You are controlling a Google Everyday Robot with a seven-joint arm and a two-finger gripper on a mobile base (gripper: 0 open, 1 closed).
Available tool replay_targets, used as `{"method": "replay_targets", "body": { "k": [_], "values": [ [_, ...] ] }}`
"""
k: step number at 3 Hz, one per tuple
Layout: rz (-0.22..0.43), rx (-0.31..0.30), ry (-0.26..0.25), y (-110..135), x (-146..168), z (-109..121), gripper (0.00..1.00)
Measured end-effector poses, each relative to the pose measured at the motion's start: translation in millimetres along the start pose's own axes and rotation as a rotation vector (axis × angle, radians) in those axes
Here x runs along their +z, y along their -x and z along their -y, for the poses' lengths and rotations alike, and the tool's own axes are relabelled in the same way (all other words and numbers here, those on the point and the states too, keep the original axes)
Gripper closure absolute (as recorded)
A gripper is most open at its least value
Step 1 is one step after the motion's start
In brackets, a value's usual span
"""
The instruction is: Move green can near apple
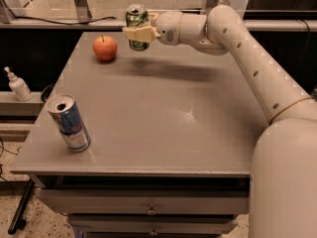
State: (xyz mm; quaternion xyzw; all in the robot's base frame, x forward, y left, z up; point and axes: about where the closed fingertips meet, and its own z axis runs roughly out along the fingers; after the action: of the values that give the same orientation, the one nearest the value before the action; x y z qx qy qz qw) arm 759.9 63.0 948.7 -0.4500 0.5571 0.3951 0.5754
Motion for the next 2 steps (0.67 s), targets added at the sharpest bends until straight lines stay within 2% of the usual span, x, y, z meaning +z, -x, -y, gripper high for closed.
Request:
{"method": "replay_targets", "body": {
  "k": [2],
  "values": [
    [-0.04, 0.027, 0.054, -24.2, 26.1, -4.9, 1.0]
  ]
}}
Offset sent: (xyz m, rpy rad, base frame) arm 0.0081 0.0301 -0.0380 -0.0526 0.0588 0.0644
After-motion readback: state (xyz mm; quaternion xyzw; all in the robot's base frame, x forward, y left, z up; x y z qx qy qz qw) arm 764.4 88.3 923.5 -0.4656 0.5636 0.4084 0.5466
